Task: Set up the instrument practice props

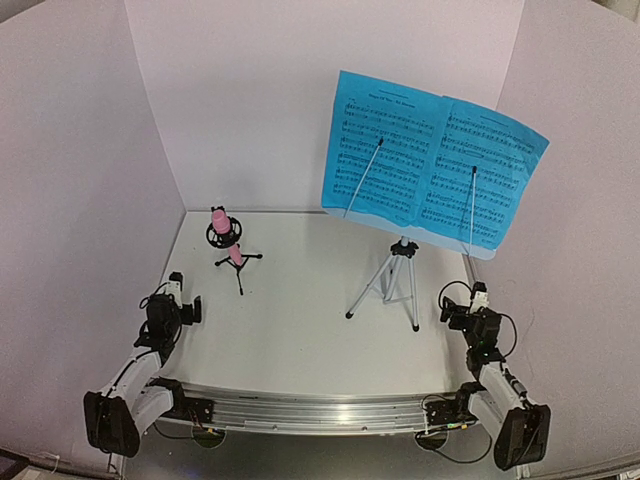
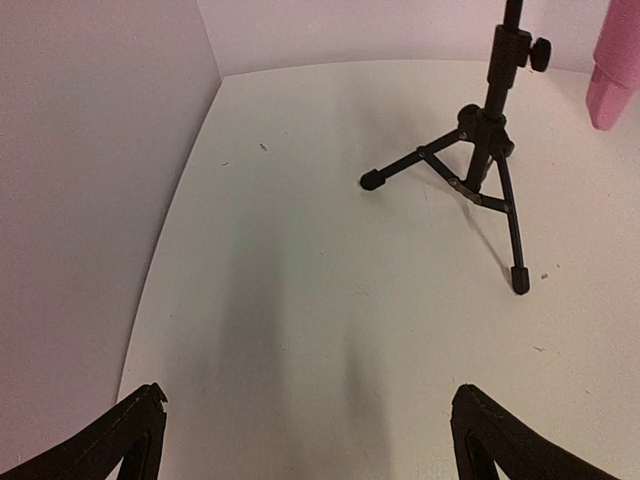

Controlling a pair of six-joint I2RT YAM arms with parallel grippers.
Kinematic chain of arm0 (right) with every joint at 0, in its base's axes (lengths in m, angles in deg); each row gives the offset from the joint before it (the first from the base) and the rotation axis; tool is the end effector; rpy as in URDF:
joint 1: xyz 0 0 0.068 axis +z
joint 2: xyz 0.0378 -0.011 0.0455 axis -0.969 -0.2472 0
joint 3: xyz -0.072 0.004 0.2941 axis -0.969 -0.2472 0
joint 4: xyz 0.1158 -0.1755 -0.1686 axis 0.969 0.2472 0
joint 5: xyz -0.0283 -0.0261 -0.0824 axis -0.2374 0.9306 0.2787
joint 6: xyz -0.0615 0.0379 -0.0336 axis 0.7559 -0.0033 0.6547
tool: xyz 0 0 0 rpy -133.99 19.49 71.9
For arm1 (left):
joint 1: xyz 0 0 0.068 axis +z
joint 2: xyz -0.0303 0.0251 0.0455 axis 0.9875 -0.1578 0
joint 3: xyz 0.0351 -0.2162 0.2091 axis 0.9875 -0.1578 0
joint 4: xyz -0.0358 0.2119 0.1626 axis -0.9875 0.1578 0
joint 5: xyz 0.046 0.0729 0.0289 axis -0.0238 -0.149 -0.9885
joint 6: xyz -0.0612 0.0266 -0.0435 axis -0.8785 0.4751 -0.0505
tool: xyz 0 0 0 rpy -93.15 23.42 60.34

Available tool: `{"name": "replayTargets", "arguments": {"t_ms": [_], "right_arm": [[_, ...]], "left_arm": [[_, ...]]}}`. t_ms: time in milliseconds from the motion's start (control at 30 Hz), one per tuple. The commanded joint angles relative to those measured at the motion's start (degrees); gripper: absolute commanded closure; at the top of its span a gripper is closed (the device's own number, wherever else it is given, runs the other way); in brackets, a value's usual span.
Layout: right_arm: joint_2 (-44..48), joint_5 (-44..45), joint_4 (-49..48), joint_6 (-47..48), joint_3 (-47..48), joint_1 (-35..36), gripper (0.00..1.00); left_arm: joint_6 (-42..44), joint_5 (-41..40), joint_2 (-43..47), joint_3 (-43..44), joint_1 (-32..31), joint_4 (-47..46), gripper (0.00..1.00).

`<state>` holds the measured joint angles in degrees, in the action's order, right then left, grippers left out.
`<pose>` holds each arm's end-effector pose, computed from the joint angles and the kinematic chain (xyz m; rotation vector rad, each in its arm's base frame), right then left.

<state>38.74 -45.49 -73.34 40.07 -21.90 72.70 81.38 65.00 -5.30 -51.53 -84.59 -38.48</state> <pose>0.1948 -0.0120 0.1862 0.1918 1.8402 0.0334 0.2065 -0.0068 0.1948 0.1241 2.0390 0.1298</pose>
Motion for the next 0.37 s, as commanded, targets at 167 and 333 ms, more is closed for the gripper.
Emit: {"name": "replayTargets", "arguments": {"t_ms": [167,333], "right_arm": [[8.0,-0.3,-7.3,-1.0,-6.7,-0.3,0.02],[8.4,-0.4,-7.3,-1.3,-7.0,-0.3,0.02]], "left_arm": [[-8.3,-8.1,-0.1,-4.3,1.4,-8.4,0.02],[-14.6,-6.7,-0.5,-2.0,1.7,-4.3,0.00]]}}
